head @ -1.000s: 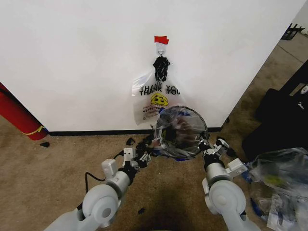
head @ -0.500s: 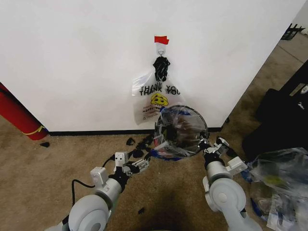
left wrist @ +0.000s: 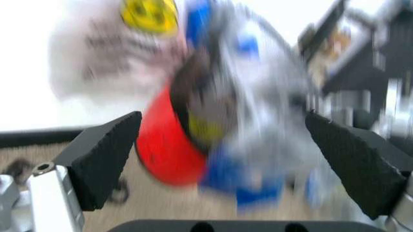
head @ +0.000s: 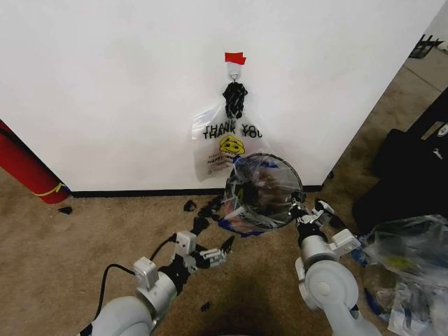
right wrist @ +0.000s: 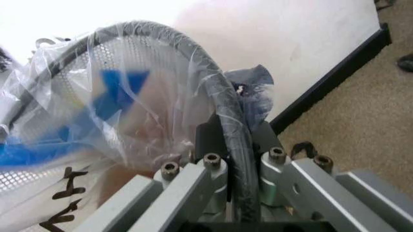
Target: Pick up the garbage bag from the wall and place it over the trash bin.
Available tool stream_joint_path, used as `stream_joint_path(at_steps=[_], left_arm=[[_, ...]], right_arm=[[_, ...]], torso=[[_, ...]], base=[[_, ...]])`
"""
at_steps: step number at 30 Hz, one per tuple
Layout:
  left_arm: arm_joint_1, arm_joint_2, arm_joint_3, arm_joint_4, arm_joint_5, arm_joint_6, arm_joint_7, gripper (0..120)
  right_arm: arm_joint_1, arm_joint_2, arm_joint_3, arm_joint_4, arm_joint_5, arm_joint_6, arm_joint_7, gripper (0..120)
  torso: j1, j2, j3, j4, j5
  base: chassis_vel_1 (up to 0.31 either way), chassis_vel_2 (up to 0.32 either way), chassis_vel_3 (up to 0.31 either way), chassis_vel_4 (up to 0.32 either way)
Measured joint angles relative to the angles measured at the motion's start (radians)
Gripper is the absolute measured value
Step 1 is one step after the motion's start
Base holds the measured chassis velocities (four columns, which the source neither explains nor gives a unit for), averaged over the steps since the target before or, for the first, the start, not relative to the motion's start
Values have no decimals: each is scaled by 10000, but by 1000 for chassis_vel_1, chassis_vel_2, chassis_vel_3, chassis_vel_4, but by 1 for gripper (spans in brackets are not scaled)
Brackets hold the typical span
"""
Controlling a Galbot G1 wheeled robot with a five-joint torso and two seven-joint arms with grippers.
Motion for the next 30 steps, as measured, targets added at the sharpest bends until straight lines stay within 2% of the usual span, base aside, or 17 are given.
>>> stream_joint_path(at_steps=[5,13,20,30], left_arm=[[-1687,-148,101,172,-1107,58,-649,100],[-3062,-407,624,680,-1427,455,-776,100],[-3738,-459,1381,1803,-57,339,-583,100],[-4254,-681,1893,2548,538,187,-505,100]], right_arm=[[-102,23,-17,61,-127,2,-54,0],[-130,90,-49,70,-218,2,-69,0],[-94,235,-77,49,-294,-5,-69,0],[-118,273,-40,22,-345,-10,-66,0]], torso=[[0,0,0,0,0],[1,0,1,-2,-1],[1,0,1,1,-2],[1,0,1,0,-1]], base=[[0,0,0,0],[0,0,0,0],[0,0,0,0],[0,0,0,0]])
